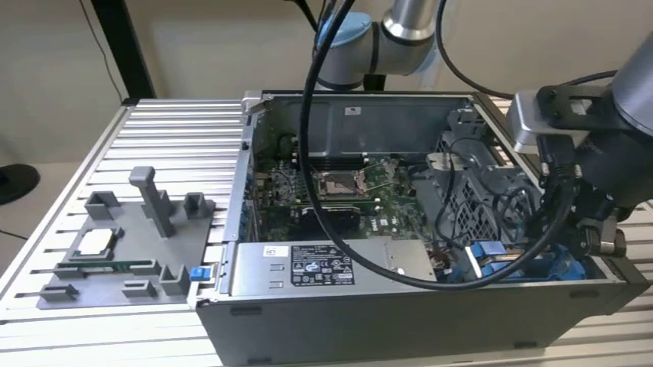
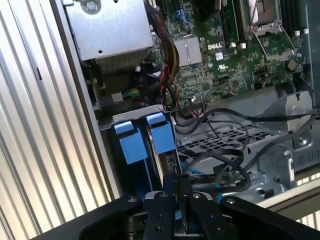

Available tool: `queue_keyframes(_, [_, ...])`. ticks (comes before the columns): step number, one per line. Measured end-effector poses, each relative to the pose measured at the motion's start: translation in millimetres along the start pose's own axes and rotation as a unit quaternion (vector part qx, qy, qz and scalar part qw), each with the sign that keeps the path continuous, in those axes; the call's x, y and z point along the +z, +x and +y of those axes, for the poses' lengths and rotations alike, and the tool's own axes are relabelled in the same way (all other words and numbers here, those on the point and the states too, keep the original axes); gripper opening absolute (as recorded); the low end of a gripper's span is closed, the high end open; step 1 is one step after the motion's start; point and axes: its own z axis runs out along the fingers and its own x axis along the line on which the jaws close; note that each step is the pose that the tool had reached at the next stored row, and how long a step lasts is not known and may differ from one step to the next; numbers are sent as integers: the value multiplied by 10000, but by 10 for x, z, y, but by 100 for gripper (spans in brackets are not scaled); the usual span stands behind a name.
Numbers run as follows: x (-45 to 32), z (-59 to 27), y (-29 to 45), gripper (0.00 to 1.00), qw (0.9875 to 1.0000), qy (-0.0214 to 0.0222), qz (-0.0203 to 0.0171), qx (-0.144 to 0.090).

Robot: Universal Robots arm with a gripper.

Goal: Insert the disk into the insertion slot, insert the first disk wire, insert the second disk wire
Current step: 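Insert the second disk wire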

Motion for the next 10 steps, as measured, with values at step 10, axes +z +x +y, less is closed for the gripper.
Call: queue_keyframes(10, [45,120,11,0,9993,344,18,-146])
